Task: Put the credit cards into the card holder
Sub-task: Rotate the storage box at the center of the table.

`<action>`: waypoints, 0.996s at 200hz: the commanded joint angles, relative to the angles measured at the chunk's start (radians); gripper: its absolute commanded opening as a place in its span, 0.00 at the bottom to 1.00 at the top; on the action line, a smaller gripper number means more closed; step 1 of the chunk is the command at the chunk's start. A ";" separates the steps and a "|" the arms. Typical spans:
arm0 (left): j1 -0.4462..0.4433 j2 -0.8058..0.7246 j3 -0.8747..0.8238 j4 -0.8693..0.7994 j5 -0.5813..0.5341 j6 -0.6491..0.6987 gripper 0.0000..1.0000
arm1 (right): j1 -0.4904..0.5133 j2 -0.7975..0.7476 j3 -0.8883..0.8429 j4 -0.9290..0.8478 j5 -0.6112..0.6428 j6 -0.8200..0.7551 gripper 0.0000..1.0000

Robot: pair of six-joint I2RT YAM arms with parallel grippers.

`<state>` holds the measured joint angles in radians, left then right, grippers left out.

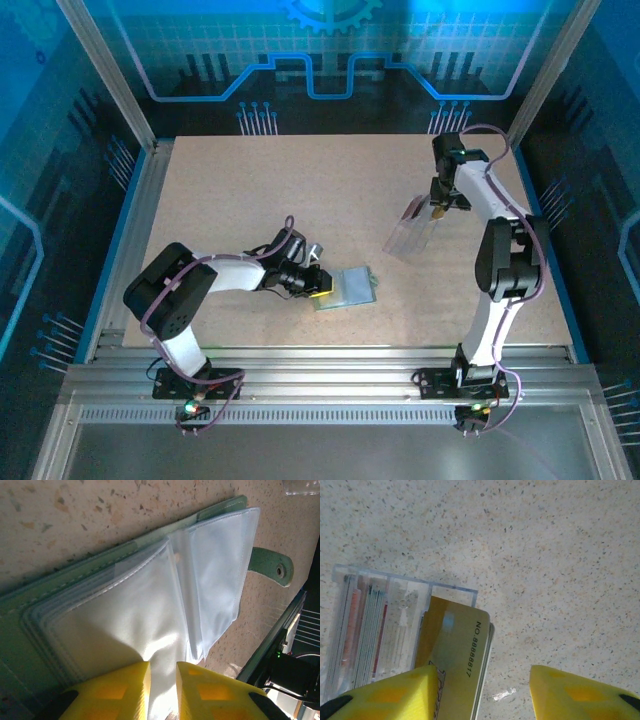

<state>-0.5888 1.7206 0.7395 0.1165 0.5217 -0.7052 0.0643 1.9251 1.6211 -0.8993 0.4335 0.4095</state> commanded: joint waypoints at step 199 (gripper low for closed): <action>0.043 -0.010 -0.033 -0.015 0.012 -0.004 0.21 | -0.026 -0.082 -0.058 -0.033 0.014 -0.019 0.39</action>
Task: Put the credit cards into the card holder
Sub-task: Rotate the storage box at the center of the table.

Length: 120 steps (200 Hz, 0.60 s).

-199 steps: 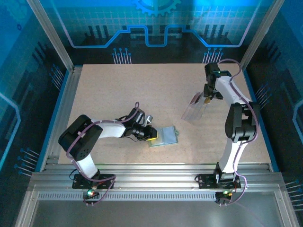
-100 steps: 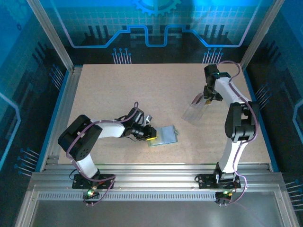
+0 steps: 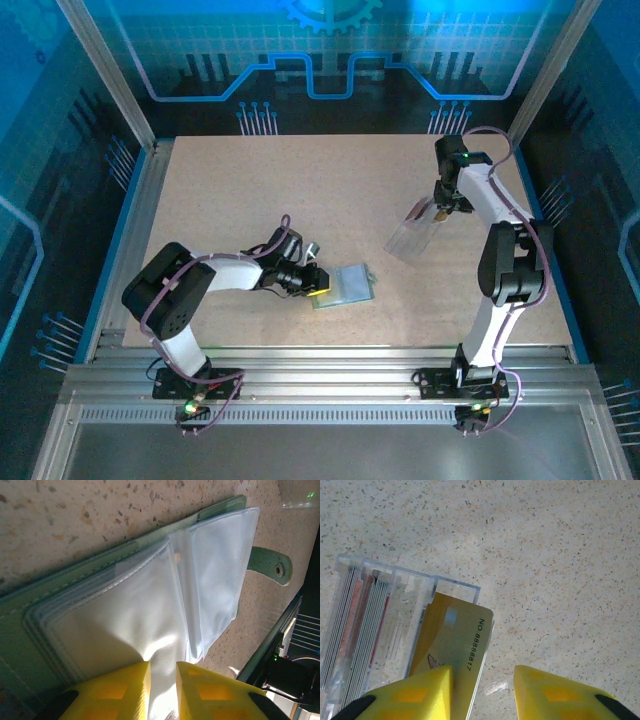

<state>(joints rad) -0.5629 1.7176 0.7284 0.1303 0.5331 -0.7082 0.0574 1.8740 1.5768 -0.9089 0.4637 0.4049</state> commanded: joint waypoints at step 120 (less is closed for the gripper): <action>0.040 -0.157 0.098 -0.169 0.012 0.040 0.25 | 0.036 0.081 0.012 0.007 -0.215 -0.077 0.27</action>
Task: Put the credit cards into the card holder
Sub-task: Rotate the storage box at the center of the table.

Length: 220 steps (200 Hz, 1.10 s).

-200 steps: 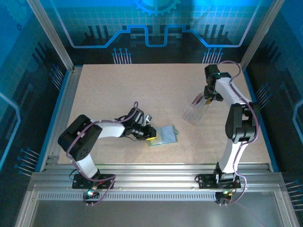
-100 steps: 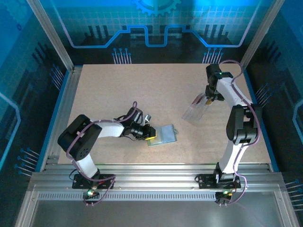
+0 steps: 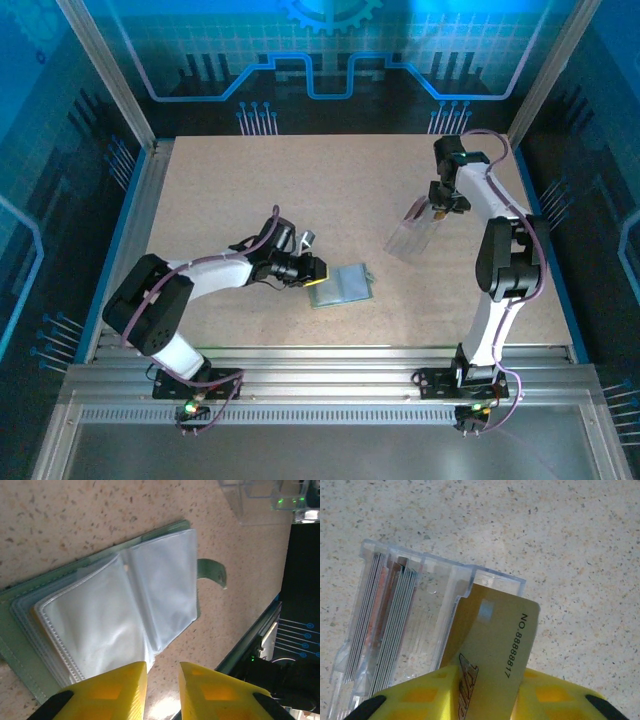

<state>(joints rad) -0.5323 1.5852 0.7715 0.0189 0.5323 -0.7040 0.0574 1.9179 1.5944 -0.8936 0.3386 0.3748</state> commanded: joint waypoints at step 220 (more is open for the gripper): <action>-0.106 0.608 0.729 -0.052 0.081 -0.048 0.00 | 0.206 0.048 -0.015 0.004 -0.036 -0.095 0.48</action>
<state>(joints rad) -0.6380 2.1593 1.4818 -0.0143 0.6075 -0.7349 0.2527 1.9308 1.5639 -0.7853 0.2539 0.2722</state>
